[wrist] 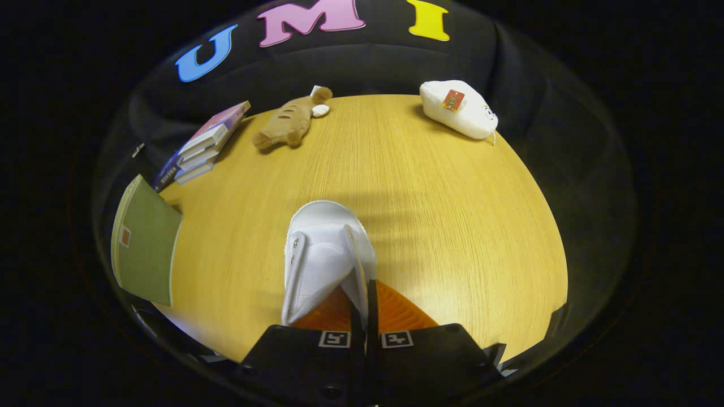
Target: Open the storage box then place both shoes into the box .Put the left shoe in first, then the right shoe, with the right side of both shoes facing outward in a uniform manner.
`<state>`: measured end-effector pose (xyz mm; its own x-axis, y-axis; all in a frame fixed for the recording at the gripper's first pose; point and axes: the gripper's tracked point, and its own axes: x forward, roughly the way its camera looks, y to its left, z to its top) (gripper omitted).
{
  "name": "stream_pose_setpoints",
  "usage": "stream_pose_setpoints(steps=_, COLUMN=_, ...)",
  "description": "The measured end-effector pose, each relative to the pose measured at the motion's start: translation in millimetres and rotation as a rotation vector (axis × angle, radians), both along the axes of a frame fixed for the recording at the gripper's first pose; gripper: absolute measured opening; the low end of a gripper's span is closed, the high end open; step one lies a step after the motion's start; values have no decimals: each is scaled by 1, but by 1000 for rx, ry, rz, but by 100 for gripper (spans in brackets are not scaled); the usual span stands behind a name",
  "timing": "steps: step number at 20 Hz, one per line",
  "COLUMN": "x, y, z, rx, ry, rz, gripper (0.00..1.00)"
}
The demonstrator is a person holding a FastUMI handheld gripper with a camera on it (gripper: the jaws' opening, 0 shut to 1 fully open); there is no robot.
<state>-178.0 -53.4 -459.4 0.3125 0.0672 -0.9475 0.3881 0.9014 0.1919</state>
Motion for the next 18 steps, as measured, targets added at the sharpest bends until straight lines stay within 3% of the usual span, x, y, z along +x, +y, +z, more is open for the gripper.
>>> stream_pose_setpoints(steps=8, x=70, y=57, z=120, rx=93, ry=-117, rz=-56, gripper=5)
stream_pose_setpoints(steps=18, x=175, y=235, z=228, rx=275, ry=-228, rz=15, gripper=5)
